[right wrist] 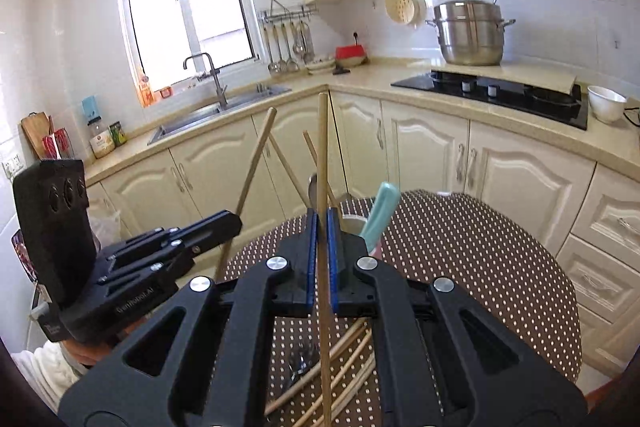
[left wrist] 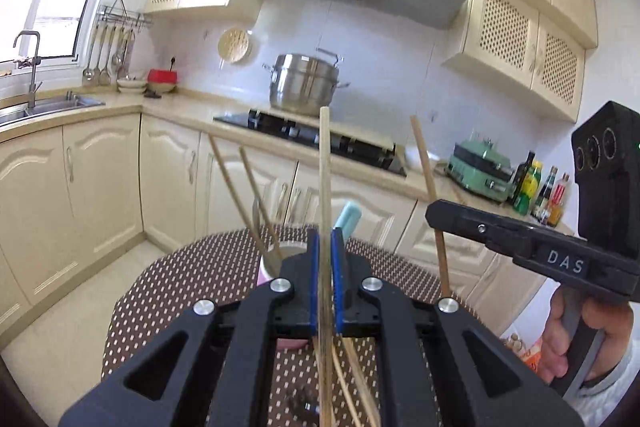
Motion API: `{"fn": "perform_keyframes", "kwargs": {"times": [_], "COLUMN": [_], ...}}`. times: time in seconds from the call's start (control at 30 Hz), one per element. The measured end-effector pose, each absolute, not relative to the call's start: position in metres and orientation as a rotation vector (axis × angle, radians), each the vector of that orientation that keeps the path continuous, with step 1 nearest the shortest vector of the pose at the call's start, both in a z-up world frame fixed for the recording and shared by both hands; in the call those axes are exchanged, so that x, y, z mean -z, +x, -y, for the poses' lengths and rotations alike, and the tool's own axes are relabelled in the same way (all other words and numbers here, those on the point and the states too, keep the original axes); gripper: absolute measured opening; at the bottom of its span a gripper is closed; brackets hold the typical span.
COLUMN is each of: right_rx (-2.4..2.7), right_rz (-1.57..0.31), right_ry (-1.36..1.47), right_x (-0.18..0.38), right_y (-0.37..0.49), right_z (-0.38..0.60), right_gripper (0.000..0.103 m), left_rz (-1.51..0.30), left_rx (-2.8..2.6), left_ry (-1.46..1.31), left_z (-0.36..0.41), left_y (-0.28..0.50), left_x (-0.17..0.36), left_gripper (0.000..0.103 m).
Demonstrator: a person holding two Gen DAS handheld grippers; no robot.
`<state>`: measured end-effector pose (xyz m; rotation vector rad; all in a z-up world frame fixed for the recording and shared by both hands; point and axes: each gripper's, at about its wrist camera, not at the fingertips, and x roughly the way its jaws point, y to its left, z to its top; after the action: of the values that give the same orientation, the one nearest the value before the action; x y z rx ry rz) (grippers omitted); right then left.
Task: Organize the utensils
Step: 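Lift both held chopsticks upright and carry them above the pink cup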
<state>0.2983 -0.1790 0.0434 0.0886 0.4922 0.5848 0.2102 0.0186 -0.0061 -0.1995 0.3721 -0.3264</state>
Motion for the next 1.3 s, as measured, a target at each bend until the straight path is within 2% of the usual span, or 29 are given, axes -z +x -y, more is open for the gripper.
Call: {"fn": "perform_keyframes", "kwargs": {"times": [0.3, 0.77, 1.13, 1.3], "right_rx": [-0.582, -0.536, -0.485, -0.486], "right_rz": [-0.395, -0.246, -0.115, -0.12], "right_ry": [0.141, 0.188, 0.232, 0.241], "right_x": [-0.061, -0.07, -0.054, -0.036], "right_y": [0.319, 0.346, 0.372, 0.384], "right_z": [0.173, 0.169, 0.163, 0.161], "right_gripper": [0.005, 0.005, 0.005, 0.006], "left_rz": [-0.22, -0.083, 0.065, 0.062], "left_rx": [0.335, 0.306, 0.217, 0.19], "left_ry": [-0.294, -0.405, -0.319, -0.285], "left_z": [-0.028, -0.038, -0.02, -0.017], "left_y": [0.232, 0.276, 0.302, 0.314], "left_x": [-0.006, -0.002, 0.002, 0.014], "left_gripper": [0.006, 0.006, 0.006, 0.006]}}
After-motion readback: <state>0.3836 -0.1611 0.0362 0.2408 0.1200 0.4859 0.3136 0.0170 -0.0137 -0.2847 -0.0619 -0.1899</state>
